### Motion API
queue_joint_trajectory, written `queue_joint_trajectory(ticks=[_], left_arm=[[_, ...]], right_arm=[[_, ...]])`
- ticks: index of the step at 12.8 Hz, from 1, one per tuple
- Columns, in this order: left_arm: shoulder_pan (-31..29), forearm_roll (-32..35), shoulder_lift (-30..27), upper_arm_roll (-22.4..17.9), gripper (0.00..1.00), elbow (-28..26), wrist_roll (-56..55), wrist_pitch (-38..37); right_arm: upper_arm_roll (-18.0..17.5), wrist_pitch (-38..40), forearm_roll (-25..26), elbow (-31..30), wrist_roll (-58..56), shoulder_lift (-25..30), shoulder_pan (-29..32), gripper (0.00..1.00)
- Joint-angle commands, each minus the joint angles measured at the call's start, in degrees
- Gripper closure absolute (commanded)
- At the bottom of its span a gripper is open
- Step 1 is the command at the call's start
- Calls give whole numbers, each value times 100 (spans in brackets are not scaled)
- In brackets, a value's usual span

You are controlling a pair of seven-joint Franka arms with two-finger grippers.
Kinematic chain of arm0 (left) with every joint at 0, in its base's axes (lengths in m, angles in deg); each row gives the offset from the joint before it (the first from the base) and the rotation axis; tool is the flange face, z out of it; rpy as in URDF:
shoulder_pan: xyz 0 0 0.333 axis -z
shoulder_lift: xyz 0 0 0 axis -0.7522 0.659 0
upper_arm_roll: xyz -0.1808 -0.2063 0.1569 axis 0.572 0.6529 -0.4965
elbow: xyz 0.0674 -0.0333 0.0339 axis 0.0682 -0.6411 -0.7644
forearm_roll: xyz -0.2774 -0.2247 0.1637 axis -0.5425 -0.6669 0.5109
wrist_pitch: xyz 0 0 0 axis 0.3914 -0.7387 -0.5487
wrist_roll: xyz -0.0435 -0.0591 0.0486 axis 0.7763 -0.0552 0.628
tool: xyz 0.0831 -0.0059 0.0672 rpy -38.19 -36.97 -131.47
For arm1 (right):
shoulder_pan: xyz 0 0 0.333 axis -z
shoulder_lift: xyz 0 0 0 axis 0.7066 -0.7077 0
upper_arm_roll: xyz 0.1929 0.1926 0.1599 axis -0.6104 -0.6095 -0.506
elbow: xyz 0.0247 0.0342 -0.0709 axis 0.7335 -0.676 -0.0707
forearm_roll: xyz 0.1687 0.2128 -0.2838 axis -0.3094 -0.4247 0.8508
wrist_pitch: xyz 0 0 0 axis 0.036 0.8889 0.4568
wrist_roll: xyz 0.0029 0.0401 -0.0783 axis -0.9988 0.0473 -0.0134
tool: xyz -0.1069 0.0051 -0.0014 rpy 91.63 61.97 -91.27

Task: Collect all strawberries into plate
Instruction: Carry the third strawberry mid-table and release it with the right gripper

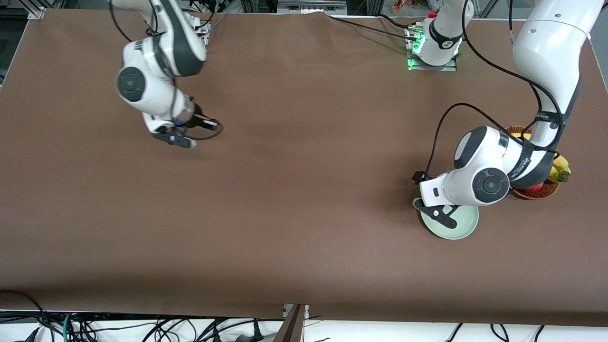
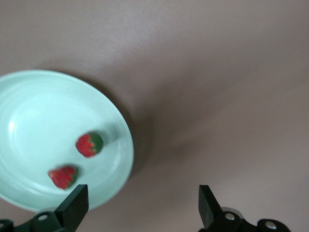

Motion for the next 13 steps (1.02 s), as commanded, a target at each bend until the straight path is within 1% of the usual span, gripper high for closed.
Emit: queue_joint_trajectory(ticks=[1, 2, 3, 4, 5, 6, 7, 8, 9, 10, 11, 12, 13], left_arm=[[47, -101, -32, 149, 0, 62, -883, -231], [91, -101, -24, 150, 0, 62, -938, -231], [92, -110, -24, 150, 0, 45, -939, -231], [92, -110, -24, 150, 0, 36, -939, -231], [92, -110, -15, 150, 0, 27, -939, -231], [92, -110, -6, 150, 0, 18, -939, -231], [100, -110, -6, 150, 0, 9, -939, -231], [100, -110, 3, 150, 0, 9, -939, -231], [109, -110, 11, 150, 0, 9, -947, -231], [109, -110, 11, 150, 0, 9, -947, -231], [109, -110, 11, 150, 0, 9, -947, -222], [109, -110, 20, 150, 0, 9, -947, -231], [109, -110, 20, 150, 0, 9, -939, -231]], right_arm=[[-233, 431, -1384, 2581, 310, -2356, 63, 100], [-311, 440, -1851, 3398, 546, -2955, 97, 100], [-321, 370, -2221, 4077, 827, -3448, 141, 100], [-330, 291, -2451, 4623, 1135, -3827, 142, 99], [-425, -14, -2610, 5046, 1512, -4135, 142, 98], [-705, -565, -2638, 5276, 1820, -4313, 142, 97], [-1056, -1258, -2638, 5331, 2049, -4410, 142, 96], [-1381, -1848, -2629, 5332, 2208, -4533, 133, 91], [-1585, -2358, -2612, 5340, 2358, -4673, 81, 81], [-1708, -2729, -2603, 5340, 2507, -4762, 37, 55], [-1727, -2785, -2585, 5340, 2596, -4763, 19, 14], [-1719, -2672, -2550, 5332, 2588, -4693, 27, 1], [-1658, -2315, -2524, 5340, 2588, -4631, 71, 1]])
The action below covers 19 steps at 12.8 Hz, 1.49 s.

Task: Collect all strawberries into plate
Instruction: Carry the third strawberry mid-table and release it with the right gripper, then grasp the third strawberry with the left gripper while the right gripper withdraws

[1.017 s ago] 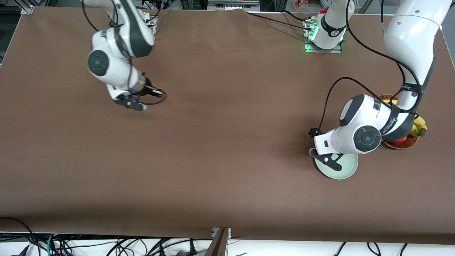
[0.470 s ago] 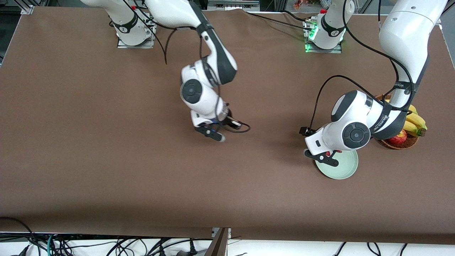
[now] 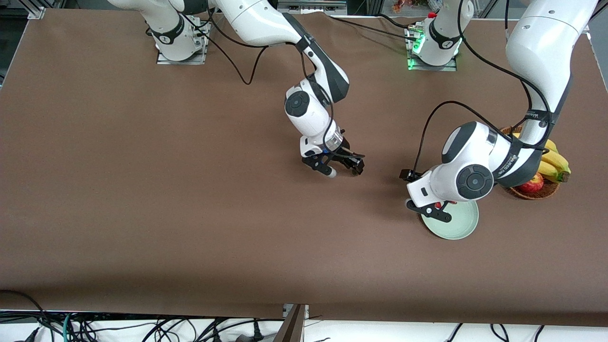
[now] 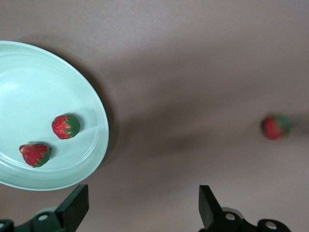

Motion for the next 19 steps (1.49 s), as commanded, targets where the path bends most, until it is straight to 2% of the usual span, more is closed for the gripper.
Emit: queue_joint_trajectory(ticks=[1, 3, 4, 5, 8, 10, 12, 14, 16, 17, 19], left_arm=[[21, -95, -18, 5, 0, 6, -51, -60], [151, -156, 8, 14, 0, -2, -94, -17], [318, -392, 86, 5, 0, -2, -312, 79], [424, -420, 131, 5, 0, -28, -471, 341], [722, -429, 437, 5, 0, -125, -473, 1421], [1022, -403, 543, -56, 0, -125, -482, 2256], [1040, -403, 780, -47, 0, -64, -429, 3038], [1442, -429, 869, -91, 0, -64, -525, 3603], [2056, -385, 992, -554, 0, -64, -1190, 4067], [2442, -377, 1001, -940, 0, -64, -1498, 4253], [2902, -368, 1010, -1417, 0, -55, -1598, 4422]], right_arm=[[202, 729, 36, 205, 62, 128, 162, 1], [780, 1729, 45, 222, -43, 277, 162, 1], [1140, 2335, 36, 301, -166, 408, 170, 1], [1431, 2837, 36, 354, -463, 540, 171, 1], [2336, 4427, 45, 354, -1691, 944, 337, 1], [3187, 5421, 45, 345, -2754, 1025, 364, 1], [3866, 6047, 53, 337, -3617, 1025, 364, 0], [4437, 6496, 54, 337, -4364, 1016, 364, 0], [4702, 6726, 71, 337, -4692, 1016, 373, 0], [4791, 6779, 97, 337, -4772, 1016, 364, 0], [4722, 6709, 176, 301, -4755, 1025, 355, 0]])
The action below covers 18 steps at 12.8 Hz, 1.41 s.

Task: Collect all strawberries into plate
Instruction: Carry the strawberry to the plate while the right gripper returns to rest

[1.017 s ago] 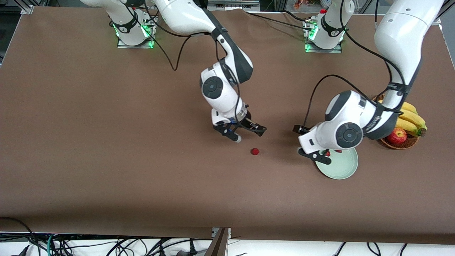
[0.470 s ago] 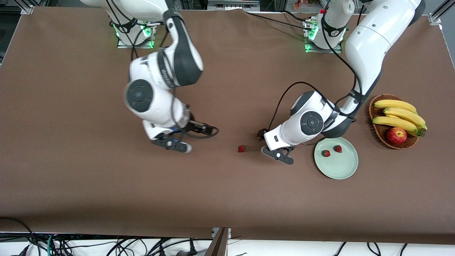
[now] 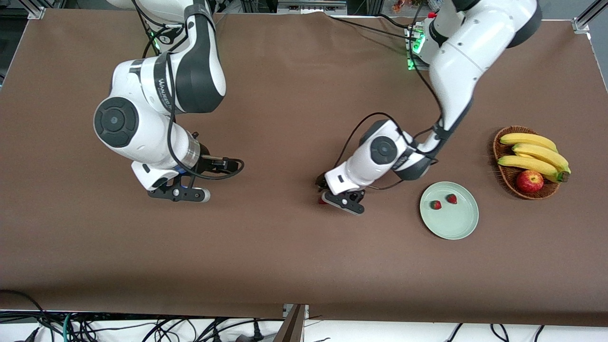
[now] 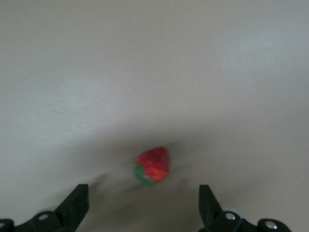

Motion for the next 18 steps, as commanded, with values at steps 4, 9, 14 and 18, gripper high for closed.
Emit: queue_joint_trajectory(ticks=[4, 9, 14, 18], left_arm=[[398, -25, 200, -485, 34, 100, -137, 688], [346, -43, 193, -485, 89, 100, -155, 733], [-67, -34, -579, -371, 89, 100, -93, -1151], [-672, -34, -994, -371, 84, 100, 1509, -2385]], right_arm=[[-2122, -252, 1984, -169, 18, 1162, 916, 0], [-4735, -367, 3815, -1328, 107, 3025, 2787, 0], [-5829, -288, 4643, -2770, -420, 4592, 4144, 0], [-6251, -297, 4758, -2904, -500, 4796, 4672, 0]])
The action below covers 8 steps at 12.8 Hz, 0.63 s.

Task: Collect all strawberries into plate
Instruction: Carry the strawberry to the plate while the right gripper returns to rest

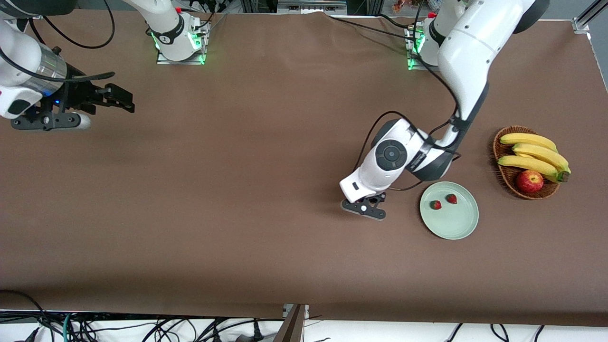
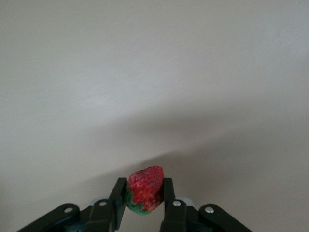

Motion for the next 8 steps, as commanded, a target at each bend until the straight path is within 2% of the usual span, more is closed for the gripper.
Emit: queue_joint_trajectory(ticks=[1, 4, 6, 7, 8], left_arm=[[-649, -46, -235, 47, 83, -142, 1725, -475], [-1572, -29, -262, 29, 83, -169, 4038, -924], [-2021, -20, -140, 12, 82, -178, 4841, -863], [-2197, -20, -17, 12, 69, -178, 5053, -741], [-2321, -20, 71, 20, 63, -195, 5299, -505]], right_arm=[[-274, -97, 99, -103, -39, 109, 207, 0], [-274, -97, 73, 116, 23, -13, 207, 0], [-274, -167, 82, 170, 15, -58, 216, 0], [-265, -133, 64, 248, -12, -93, 225, 0], [-274, -150, 90, 371, -55, -110, 216, 0]])
